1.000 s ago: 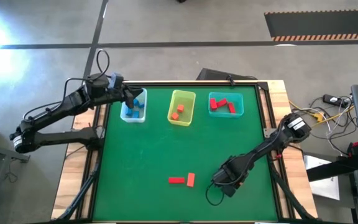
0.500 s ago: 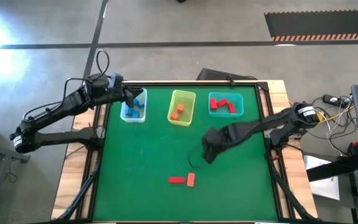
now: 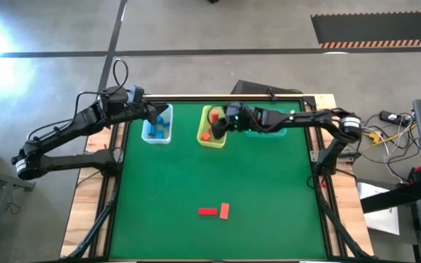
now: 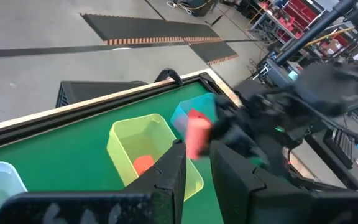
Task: Sort & place blocks by color
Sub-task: Put the orange block into the yellow bin, then put the red block into the blue bin
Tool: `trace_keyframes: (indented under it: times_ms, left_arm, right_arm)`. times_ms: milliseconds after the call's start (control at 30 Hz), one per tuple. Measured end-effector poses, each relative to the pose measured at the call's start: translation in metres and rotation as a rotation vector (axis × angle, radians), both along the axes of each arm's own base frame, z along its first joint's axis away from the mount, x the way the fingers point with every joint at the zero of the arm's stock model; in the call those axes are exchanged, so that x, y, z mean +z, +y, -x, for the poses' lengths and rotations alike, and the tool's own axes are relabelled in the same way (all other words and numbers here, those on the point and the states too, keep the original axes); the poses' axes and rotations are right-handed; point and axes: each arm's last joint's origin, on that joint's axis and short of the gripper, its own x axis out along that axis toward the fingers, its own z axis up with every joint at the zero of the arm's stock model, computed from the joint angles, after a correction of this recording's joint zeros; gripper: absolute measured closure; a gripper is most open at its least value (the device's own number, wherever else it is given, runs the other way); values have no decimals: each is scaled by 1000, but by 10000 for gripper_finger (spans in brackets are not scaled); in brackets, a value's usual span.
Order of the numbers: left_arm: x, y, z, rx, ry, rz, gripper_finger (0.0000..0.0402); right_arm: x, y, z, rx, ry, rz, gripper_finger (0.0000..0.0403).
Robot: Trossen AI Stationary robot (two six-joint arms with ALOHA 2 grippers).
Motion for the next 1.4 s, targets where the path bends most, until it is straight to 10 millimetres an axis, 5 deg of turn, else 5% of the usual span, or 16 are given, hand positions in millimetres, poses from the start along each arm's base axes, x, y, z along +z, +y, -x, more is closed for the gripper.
trace_keyframes:
  times_ms: [333,700,1133,1400]
  left_arm:
    - [0,0,0,2,1,-1,345]
    - [0,2,1,61,10,-16,345]
    - [0,2,1,70,12,-19,345]
    - [-1,2,1,69,16,-22,345]
  right_arm:
    - [-43,-66,-19,-118,-24,86,296]
    - [-72,-81,-41,-120,109,102,293]
    - [-63,-81,-40,-120,147,96,232]
    - [-26,-65,-27,-86,162,77,225]
